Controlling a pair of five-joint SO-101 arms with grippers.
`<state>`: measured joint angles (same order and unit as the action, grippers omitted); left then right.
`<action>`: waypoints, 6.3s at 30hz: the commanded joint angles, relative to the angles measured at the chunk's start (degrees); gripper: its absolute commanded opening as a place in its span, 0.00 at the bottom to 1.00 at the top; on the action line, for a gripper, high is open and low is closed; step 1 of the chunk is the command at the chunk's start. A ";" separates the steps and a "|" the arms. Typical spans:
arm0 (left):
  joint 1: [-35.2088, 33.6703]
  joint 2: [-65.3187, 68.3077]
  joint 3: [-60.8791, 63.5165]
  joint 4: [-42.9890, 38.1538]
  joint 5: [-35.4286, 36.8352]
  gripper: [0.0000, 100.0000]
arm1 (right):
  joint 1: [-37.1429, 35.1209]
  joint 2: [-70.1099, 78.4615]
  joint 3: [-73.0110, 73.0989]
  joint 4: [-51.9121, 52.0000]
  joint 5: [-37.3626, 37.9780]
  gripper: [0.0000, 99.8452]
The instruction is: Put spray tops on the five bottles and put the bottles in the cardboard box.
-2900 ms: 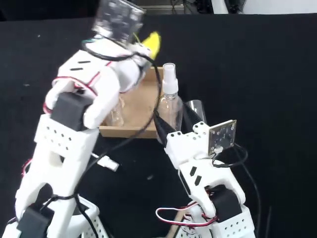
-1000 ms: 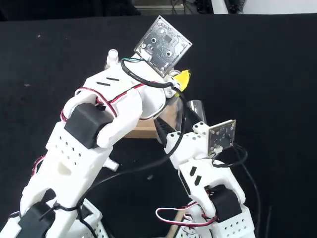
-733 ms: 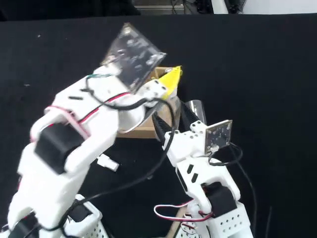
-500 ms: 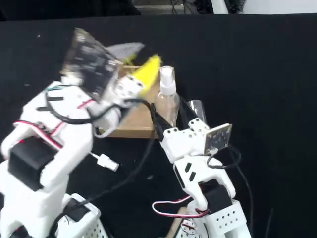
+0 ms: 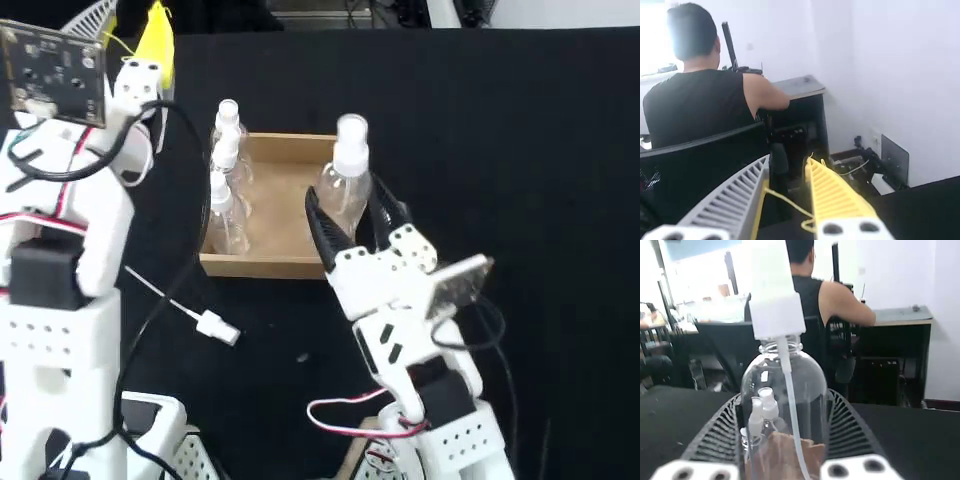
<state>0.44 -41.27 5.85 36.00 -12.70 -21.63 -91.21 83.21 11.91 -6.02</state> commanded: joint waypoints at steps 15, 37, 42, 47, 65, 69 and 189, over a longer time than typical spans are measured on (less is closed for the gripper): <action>-13.85 -1.14 13.67 -32.44 -0.18 0.03 | -0.09 48.40 -19.47 -21.45 1.14 0.01; -24.31 -1.05 26.07 -58.29 22.51 0.03 | 7.03 55.60 -22.46 -23.74 1.14 0.01; -24.04 -1.05 26.07 -58.29 22.33 0.03 | 18.64 47.08 -22.64 -15.12 1.05 0.01; -23.87 -1.05 26.24 -58.29 22.33 0.03 | 33.41 49.36 -28.26 -12.66 1.05 0.01; -23.87 -1.05 26.24 -58.29 22.42 0.03 | 52.22 80.92 -25.80 -45.98 1.58 0.01; -23.87 -1.05 26.24 -58.29 22.42 0.03 | 55.30 84.97 -24.75 -51.69 4.04 0.01; -22.73 -1.05 26.24 -58.29 22.42 0.03 | 55.12 90.77 -13.14 -71.03 3.87 0.34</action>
<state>-22.86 -41.19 32.84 -21.14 9.45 34.55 2.95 70.02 -59.30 -2.15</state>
